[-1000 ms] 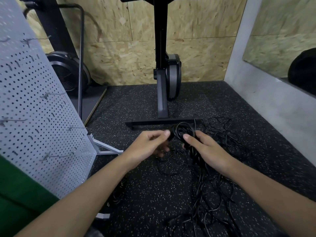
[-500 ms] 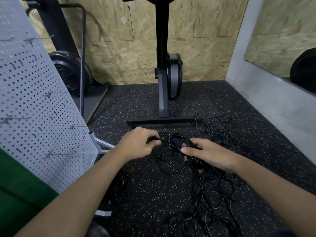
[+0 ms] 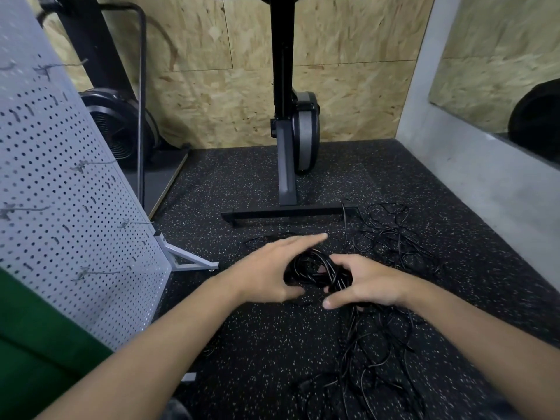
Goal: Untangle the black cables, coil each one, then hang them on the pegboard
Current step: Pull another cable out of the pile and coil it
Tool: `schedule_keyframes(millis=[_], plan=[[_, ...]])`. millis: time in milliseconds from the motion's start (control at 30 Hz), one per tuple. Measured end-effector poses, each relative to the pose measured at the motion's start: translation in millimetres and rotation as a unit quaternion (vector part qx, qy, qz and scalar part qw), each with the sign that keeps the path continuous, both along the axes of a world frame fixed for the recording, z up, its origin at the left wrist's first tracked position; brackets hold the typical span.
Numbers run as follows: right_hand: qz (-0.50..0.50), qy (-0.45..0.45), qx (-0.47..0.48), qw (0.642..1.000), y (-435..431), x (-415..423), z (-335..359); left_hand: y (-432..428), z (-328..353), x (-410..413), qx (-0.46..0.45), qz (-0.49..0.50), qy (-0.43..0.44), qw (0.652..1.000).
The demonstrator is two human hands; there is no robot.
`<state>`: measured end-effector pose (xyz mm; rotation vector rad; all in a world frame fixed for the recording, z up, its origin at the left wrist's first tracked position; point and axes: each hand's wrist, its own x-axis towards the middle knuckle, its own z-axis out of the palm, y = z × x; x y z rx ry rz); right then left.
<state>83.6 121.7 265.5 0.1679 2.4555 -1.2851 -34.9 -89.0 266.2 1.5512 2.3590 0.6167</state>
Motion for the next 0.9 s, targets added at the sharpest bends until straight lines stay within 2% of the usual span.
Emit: schedule_keyframes(millis=[133,267,367,467,600,733,800,900], plan=[[0.0,0.0,-0.001,1.0,1.3,-5.0,-5.6,7.2,-4.9,-4.9,0.031,-0.016,0.047,0.998],[-0.019,0.033,0.071,0.997,8.7,-9.3,-11.7,-3.6,-12.4,-19.3,0.008,0.026,0.063,0.998],[-0.04,0.059,0.106,0.992,12.5,-13.2,-21.0,-23.6,-20.2,-34.7,-0.024,0.121,0.004,0.992],[-0.023,0.041,0.143,0.989,6.5,-22.0,-38.2,-46.0,-37.9,-50.7,-0.051,0.225,-0.065,0.971],[0.062,-0.021,0.229,0.971,-14.1,-33.1,-70.0,-73.2,-57.6,-68.6,-0.089,0.307,-0.112,0.941],[0.15,-0.043,0.312,0.937,-41.4,-54.7,-83.6,-100.6,-70.6,-79.7,-0.076,0.405,-0.218,0.885],[0.164,-0.035,0.321,0.932,-56.0,-69.5,-90.4,-110.0,-74.3,-85.5,-0.064,0.44,-0.244,0.862],[0.177,-0.029,0.311,0.933,-74.9,-90.3,-108.7,-122.1,-79.3,-93.0,-0.067,0.451,-0.231,0.859]])
